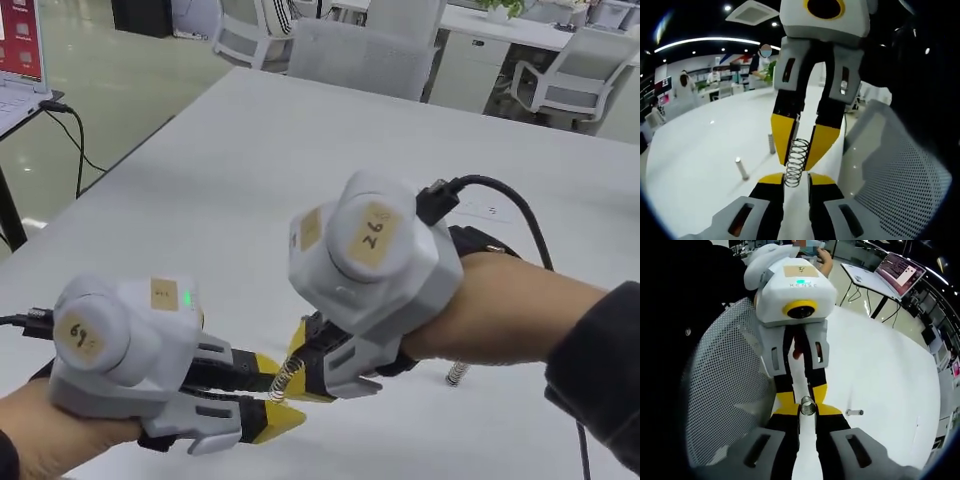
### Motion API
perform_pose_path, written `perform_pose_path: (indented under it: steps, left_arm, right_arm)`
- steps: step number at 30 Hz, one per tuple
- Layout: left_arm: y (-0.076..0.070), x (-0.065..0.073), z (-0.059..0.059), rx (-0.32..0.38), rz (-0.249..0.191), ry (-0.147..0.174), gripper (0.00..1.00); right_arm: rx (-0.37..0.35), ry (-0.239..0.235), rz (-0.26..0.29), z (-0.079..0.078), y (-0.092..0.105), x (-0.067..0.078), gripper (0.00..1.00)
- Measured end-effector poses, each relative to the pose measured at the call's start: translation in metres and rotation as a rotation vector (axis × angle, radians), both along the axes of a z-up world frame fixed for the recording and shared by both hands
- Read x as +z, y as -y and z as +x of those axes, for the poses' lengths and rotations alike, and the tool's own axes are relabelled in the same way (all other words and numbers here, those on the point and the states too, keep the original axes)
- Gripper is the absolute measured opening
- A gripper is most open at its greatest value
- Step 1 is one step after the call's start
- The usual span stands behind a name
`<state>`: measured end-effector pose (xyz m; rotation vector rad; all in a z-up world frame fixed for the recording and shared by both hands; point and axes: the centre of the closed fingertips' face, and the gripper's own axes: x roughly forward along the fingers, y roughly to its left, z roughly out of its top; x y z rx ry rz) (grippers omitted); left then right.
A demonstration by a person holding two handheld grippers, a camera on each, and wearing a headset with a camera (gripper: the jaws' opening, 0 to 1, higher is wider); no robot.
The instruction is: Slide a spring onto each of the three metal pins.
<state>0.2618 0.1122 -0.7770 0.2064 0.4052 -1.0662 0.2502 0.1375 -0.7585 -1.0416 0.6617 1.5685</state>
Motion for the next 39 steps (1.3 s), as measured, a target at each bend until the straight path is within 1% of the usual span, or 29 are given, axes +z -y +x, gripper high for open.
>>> perform_pose_path:
  steps: [2,5,7,9,10,12,14,16,17,24,27,32,34,36,39]
  left_arm:
    - [-0.001,0.0,0.001,0.011,0.0,0.0,0.11]
    - [-0.006,0.002,0.006,0.048,-0.01,-0.007,0.15]
    - [-0.011,0.001,0.012,0.089,-0.008,-0.008,0.2]
    - [-0.018,0.001,0.018,0.129,-0.002,-0.006,0.22]
    - [-0.021,0.001,0.021,0.155,-0.008,-0.011,0.23]
    - [-0.027,0.002,0.026,0.196,-0.017,-0.011,0.26]
    - [-0.033,0.003,0.03,0.23,-0.012,-0.006,0.29]
    - [-0.036,0.003,0.033,0.254,-0.019,-0.013,0.33]
    - [-0.038,0.002,0.033,0.263,-0.025,-0.023,0.35]
    - [-0.035,0.002,0.031,0.258,-0.03,-0.032,0.4]
    - [-0.033,0.001,0.03,0.253,-0.033,-0.041,0.43]
    - [-0.03,0.002,0.028,0.237,-0.047,-0.044,0.47]
    - [-0.028,0.002,0.026,0.227,-0.053,-0.045,0.48]
    - [-0.027,0.002,0.025,0.217,-0.053,-0.05,0.49]
    - [-0.024,0.002,0.023,0.202,-0.053,-0.046,0.51]
  right_arm:
    - [-0.008,0.006,-0.004,0.003,0.002,0.0,0.08]
    - [-0.018,0.018,-0.018,0.007,0.007,-0.002,0.08]
    - [-0.027,0.019,-0.033,0.009,0.011,-0.004,0.08]
    - [-0.029,0.027,-0.041,0.011,0.014,-0.005,0.08]
    - [-0.033,0.021,-0.048,0.011,0.016,-0.006,0.08]
    - [-0.033,0.023,-0.053,0.011,0.017,-0.006,0.08]
    - [-0.035,0.023,-0.056,0.012,0.018,-0.007,0.08]
    - [-0.039,0.022,-0.057,0.013,0.019,-0.007,0.08]
    - [-0.041,0.024,-0.058,0.014,0.02,-0.007,0.08]
    - [-0.056,0.03,-0.057,0.021,0.025,-0.003,0.08]
    - [-0.077,0.04,-0.05,0.031,0.028,0.002,0.08]
    - [-0.108,0.061,-0.043,0.046,0.032,0.009,0.08]
    - [-0.125,0.071,-0.033,0.054,0.031,0.014,0.08]
    - [-0.133,0.083,-0.033,0.06,0.031,0.017,0.08]
    - [-0.135,0.1,-0.037,0.066,0.029,0.02,0.08]
